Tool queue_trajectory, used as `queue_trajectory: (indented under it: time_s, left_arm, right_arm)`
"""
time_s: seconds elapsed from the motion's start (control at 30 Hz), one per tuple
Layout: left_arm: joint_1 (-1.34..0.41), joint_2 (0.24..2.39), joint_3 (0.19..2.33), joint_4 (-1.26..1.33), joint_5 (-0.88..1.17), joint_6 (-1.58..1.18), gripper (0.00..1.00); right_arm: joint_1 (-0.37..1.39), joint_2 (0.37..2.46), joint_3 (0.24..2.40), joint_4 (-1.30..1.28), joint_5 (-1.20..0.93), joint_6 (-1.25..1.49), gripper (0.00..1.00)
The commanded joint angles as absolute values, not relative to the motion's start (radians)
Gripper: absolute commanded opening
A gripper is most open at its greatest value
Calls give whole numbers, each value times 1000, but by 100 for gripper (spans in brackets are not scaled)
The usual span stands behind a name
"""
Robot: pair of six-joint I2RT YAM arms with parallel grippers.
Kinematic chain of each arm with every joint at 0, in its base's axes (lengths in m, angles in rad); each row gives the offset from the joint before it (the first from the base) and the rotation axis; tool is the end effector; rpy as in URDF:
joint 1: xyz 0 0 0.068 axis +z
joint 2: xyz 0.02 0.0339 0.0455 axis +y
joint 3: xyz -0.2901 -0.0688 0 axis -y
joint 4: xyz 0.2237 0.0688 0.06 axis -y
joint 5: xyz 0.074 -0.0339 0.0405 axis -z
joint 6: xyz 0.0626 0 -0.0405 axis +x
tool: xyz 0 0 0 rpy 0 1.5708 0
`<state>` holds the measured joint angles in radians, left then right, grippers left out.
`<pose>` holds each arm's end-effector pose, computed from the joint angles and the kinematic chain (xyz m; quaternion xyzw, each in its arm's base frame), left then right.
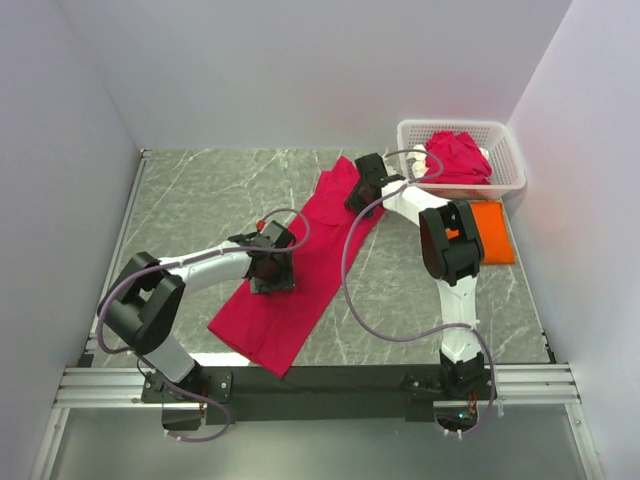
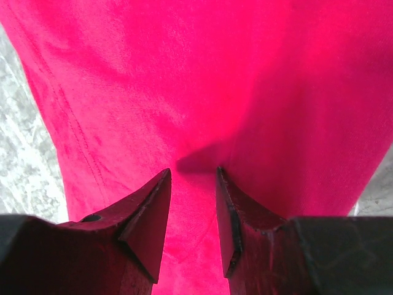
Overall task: Fold and stack the t-shirts
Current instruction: Fold the tshirt
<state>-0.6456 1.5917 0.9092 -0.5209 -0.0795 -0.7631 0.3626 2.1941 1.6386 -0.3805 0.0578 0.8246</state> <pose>0.2318 -0.1684 0.1817 -0.0649 0.9803 -0.0884 0.1644 0.4613 0.1711 0.1721 0.2262 0.9224 0.1517 0.2740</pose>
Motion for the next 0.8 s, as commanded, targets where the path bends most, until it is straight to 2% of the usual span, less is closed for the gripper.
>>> queue_trajectory:
  time_s: [0.0, 0.27, 0.4, 0.6, 0.77]
  left_arm:
    - [-684, 1627, 945, -537, -60, -810, 67]
    - [-704, 1709, 864, -461, 122, -894, 55]
    - [-716, 1752, 844, -411, 230, -959, 55]
    - [-765, 1786, 871, -368, 307, -1054, 58]
    - [-767, 1767, 857, -324, 293, -1178, 61]
  right_arm:
    - [353, 2141, 1589, -368, 57, 859, 43]
    - [353, 2233, 1679, -457, 3, 833, 41]
    - [356, 2402, 1918, -572, -132, 746, 41]
    - [387, 2542, 2210, -678, -257, 673, 41]
    - [397, 2548, 2232, -580, -339, 657, 41]
